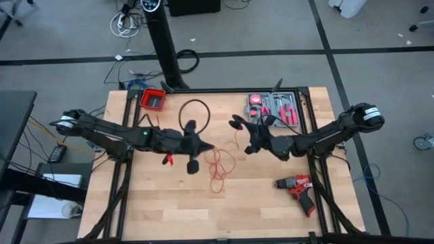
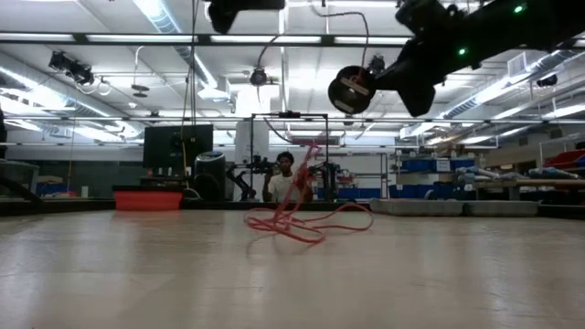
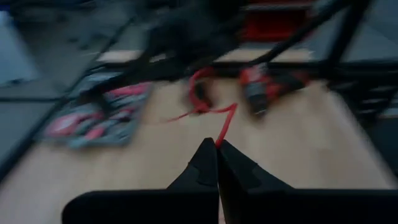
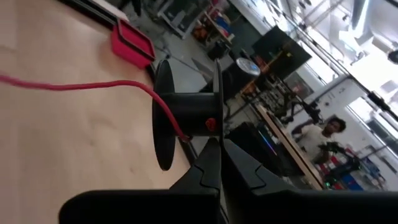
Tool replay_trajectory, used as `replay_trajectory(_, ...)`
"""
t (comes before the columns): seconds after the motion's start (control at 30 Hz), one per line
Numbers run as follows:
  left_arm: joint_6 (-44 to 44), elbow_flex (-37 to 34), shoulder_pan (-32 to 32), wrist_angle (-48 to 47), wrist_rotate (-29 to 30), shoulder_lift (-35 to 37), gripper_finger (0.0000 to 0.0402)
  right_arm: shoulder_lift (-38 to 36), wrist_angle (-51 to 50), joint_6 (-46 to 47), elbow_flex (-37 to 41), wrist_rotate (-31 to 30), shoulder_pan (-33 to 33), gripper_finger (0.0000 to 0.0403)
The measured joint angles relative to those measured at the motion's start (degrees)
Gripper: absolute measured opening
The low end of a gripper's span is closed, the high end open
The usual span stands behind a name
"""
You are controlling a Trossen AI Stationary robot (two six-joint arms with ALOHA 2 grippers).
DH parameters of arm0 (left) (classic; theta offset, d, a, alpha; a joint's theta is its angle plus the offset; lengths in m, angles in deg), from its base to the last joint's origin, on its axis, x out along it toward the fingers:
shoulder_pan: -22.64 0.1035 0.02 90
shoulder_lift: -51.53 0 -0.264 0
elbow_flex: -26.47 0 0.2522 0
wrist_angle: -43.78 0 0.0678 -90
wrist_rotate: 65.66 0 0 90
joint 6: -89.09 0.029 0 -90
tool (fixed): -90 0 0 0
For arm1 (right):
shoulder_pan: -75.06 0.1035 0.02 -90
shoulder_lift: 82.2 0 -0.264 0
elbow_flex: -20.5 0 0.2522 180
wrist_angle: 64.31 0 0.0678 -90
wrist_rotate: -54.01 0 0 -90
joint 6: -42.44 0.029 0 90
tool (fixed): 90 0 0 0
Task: Coil cords
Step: Uncoil the red wire from the black spool
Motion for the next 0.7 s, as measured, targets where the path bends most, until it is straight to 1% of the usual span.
replay_trajectory(0.1, -0.02, 0.02, 0.0, -3.8, 8.27, 1.89, 0.0, -0.57, 0.03, -0.01, 0.0, -1.44, 3.89, 0.0)
replay_trajectory(0.23, -0.35, 0.0, 0.01, -8.6, 19.88, 2.82, 0.0, -1.93, 0.52, 2.17, 0.0, -1.71, 8.66, 0.0)
replay_trajectory(0.3, -0.55, 0.0, 0.0, -9.7, 23.65, 2.9, 0.0, -2.78, 1.47, 3.07, 0.0, -1.76, 10.64, 0.0)
replay_trajectory(0.47, -2.48, 0.0, 0.02, -14.66, 28.96, 1.98, 0.0, -4.22, 10.95, 3.43, 0.0, -1.48, 14.25, 0.0)
replay_trajectory(0.7, -8.13, -0.09, -0.05, -17.79, 28.78, 0.91, 0.0, -4.54, 25.17, 4.11, 0.0, 5.99, 15.92, 0.0)
